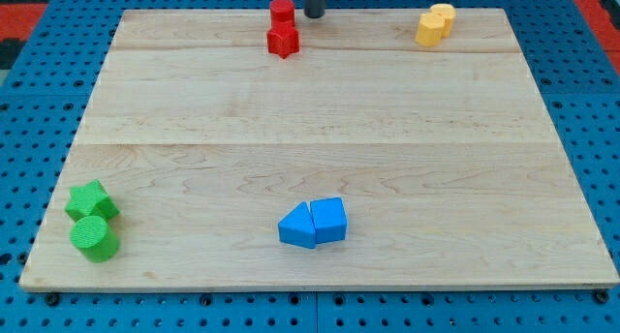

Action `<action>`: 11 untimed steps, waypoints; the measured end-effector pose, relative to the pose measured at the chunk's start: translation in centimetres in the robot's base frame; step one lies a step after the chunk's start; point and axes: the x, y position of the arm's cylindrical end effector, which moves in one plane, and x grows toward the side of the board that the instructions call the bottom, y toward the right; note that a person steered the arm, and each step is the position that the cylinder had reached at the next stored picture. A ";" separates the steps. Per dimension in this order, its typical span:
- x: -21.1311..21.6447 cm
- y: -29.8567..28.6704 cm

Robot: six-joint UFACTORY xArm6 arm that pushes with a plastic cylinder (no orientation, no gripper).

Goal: Place the red circle to the left of the red star

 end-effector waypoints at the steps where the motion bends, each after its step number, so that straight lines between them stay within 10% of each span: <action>1: 0.6 -4.9; 4: 11.5 -14.0; 6: -0.1 -17.4; 11: 6.3 -9.1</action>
